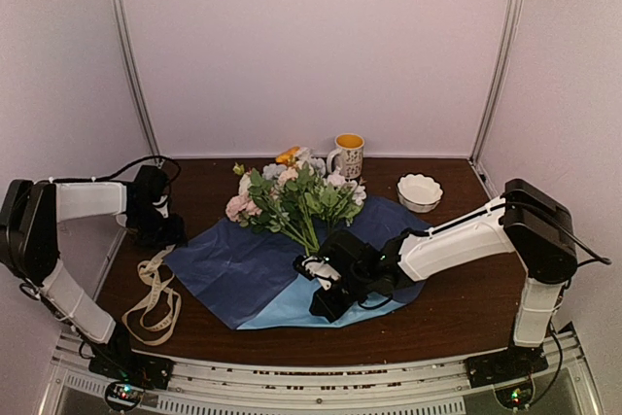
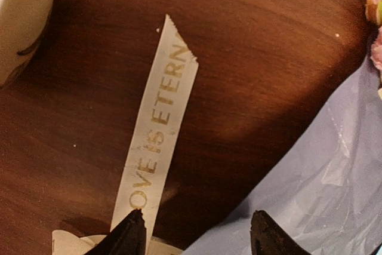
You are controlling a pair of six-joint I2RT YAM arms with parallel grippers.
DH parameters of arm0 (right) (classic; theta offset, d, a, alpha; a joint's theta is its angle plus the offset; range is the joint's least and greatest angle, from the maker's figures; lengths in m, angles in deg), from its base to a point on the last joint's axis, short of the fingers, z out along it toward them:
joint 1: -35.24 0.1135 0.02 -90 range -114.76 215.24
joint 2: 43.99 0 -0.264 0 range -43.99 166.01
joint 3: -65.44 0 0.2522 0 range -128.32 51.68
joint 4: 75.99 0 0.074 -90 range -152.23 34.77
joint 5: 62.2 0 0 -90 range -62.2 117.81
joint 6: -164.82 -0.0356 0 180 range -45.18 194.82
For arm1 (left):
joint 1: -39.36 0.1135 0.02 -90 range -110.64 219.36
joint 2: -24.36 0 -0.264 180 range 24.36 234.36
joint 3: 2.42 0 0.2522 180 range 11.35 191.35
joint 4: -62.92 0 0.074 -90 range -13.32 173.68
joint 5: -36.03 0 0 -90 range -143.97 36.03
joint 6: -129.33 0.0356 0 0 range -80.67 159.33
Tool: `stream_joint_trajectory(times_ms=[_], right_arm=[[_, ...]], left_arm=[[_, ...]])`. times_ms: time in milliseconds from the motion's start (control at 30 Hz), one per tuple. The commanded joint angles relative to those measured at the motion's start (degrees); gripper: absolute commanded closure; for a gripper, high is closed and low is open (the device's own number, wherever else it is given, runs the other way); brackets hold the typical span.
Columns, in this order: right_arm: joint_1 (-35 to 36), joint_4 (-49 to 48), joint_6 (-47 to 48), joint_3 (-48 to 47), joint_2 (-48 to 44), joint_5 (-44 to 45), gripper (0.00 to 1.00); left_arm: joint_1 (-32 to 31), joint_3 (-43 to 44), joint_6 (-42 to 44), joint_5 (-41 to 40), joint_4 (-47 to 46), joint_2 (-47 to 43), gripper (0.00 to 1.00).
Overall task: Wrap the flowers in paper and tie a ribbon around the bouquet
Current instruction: Pick up the one-fourth-folded wrapping paper from the center of the board.
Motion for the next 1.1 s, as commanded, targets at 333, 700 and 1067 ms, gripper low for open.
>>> stream_joint_trajectory(times_ms=[333, 700, 1067], right_arm=[[0.06, 0.57, -0.89, 0.07, 0.86, 1.62, 0.95], [0.1, 0.7, -1.23, -0.15, 0.96, 1.84, 0.95], [-0.01, 2.08, -1.84, -1.33, 1.63, 2.02, 0.95]], left_arm=[[0.84, -2.48, 3.24, 7.17, -4.68, 0.59, 0.61], [0.77, -3.8, 4.34, 12.91, -5.57, 0.78, 0.79], [0.61, -4.2, 4.98, 19.15, -4.93, -3.59, 1.0]])
